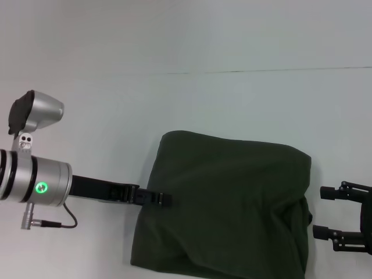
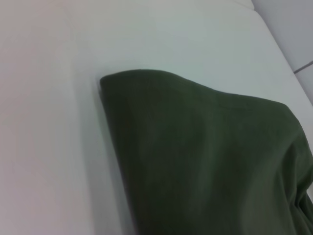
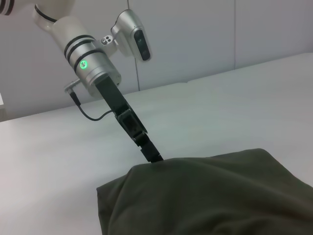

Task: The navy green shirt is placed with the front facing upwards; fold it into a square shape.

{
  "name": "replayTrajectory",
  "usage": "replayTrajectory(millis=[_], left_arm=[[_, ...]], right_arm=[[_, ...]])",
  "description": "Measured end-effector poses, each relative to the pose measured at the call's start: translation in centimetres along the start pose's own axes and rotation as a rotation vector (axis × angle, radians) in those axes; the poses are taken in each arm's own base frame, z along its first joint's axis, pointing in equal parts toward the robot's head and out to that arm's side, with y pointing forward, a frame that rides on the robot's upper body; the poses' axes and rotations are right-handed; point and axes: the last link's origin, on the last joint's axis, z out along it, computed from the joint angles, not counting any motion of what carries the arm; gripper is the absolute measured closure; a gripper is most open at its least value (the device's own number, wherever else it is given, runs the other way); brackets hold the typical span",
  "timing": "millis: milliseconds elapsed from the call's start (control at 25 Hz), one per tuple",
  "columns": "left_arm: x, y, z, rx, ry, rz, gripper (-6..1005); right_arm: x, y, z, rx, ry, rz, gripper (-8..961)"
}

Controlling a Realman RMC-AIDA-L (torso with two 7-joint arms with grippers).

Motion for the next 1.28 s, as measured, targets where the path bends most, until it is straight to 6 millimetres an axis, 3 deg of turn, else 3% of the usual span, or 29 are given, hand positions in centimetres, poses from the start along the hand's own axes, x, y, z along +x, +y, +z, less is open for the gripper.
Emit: replayTrajectory(millis=[800, 1280], left_arm=[[0.6, 1.1, 1.4, 0.017, -0.058, 0.012, 138], [0.8, 1.3, 1.7, 0.018, -0.051, 0.029, 447]], right_arm=[[0.3, 0.1, -0.1, 0.008, 0.006, 0.016, 100], [0.3, 0.0, -0.3, 0.021, 0.001, 0.023, 99]])
